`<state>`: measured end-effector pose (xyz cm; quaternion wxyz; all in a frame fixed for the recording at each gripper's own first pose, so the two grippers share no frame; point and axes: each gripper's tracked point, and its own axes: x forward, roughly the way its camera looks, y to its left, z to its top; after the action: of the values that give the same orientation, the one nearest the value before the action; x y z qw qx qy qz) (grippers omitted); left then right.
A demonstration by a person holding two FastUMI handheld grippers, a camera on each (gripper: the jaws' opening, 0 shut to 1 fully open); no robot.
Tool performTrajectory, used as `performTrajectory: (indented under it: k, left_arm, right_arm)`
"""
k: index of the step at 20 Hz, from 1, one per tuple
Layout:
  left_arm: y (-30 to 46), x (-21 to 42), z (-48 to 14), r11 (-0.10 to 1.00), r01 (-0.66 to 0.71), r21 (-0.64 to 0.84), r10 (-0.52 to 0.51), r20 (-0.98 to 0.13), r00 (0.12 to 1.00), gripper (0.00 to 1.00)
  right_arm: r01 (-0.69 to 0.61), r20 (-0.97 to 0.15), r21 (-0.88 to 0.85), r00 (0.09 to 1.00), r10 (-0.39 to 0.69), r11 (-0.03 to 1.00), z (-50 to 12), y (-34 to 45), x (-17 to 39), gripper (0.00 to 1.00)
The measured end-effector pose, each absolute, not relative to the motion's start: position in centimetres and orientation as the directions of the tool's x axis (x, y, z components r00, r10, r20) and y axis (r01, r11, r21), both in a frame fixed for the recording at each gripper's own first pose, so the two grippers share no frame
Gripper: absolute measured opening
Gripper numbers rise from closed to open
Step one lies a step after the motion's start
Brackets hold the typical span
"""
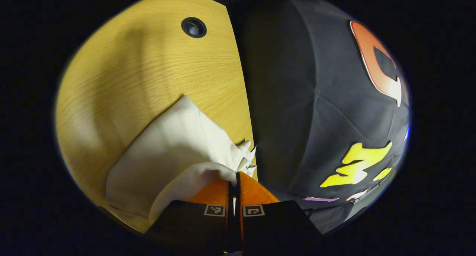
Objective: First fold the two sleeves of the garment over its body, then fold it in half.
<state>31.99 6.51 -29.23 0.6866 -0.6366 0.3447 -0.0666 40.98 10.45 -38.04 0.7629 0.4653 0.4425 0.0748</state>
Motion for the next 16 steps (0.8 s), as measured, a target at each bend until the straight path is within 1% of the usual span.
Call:
performTrajectory:
  k: [3,4,5,6,8,9,10,11,12,13,14,15,16]
  left_arm:
    - [6.4,31.8,-28.6,0.185,-0.34,-0.922,-0.53,-0.385,0.755,0.05]
    - [6.5,31.7,-28.2,0.175,-0.338,-0.925,-0.528,-0.378,0.76,0.06]
    - [6.7,31.8,-28.2,0.172,-0.345,-0.923,-0.515,-0.382,0.767,0.25]
    - [6.7,31.9,-28.0,0.164,-0.346,-0.924,-0.507,-0.38,0.774,0.16]
    - [7.1,31.5,-27.6,0.165,-0.346,-0.924,-0.495,-0.381,0.781,0.35]
    - [7.2,31.5,-27.6,0.175,-0.349,-0.921,-0.486,-0.389,0.782,0.45]
    - [7.4,31.4,-27.6,0.185,-0.351,-0.918,-0.477,-0.396,0.785,0.34]
    - [7.4,31.4,-27.4,0.187,-0.353,-0.917,-0.472,-0.399,0.786,0.57]
    - [7.4,31.2,-27.0,0.188,-0.352,-0.917,-0.469,-0.399,0.788,0.75]
    - [7.4,31.2,-26.8,0.191,-0.353,-0.916,-0.465,-0.401,0.789,0.75]
    - [7.5,31.1,-26.4,0.189,-0.348,-0.918,-0.464,-0.396,0.793,0.84]
    - [7.4,30.8,-26.1,0.189,-0.344,-0.92,-0.461,-0.392,0.796,0.98]
    - [7.4,30.6,-25.7,0.192,-0.34,-0.921,-0.457,-0.391,0.799,0.98]
  right_arm:
    - [0.293,-0.608,0.773,0.597,0.524,0.563,-37.4,10.4,40.7,0.05]
    - [0.295,-0.608,0.773,0.598,0.522,0.561,-37.2,10.3,40.7,0.03]
    - [0.297,-0.601,0.78,0.601,0.527,0.551,-36.7,10.5,40.6,0.07]
    - [0.297,-0.593,0.787,0.608,0.529,0.541,-36.3,10.7,40.7,0.07]
    - [0.302,-0.555,0.82,0.626,0.548,0.486,-35.1,10.8,40.7,0.11]
    - [0.312,-0.531,0.84,0.643,0.552,0.444,-34.2,10.9,40.9,0.32]
    - [0.319,-0.509,0.855,0.664,0.548,0.408,-33.4,10.6,41.1,0.54]
    - [0.33,-0.506,0.858,0.678,0.534,0.394,-33.1,10.3,41.3,0.7]
    - [0.358,-0.534,0.84,0.678,0.505,0.408,-33.6,9.8,41.3,0.71]
    - [0.374,-0.551,0.829,0.673,0.494,0.415,-33.7,9.4,41.1,0.76]
    - [0.375,-0.556,0.826,0.669,0.494,0.421,-33.7,9.5,40.8,0.87]
    - [0.373,-0.561,0.821,0.668,0.49,0.431,-33.3,9.4,40.6,0.87]
    - [0.367,-0.563,0.818,0.669,0.486,0.442,-32.6,9.4,40.2,0.88]
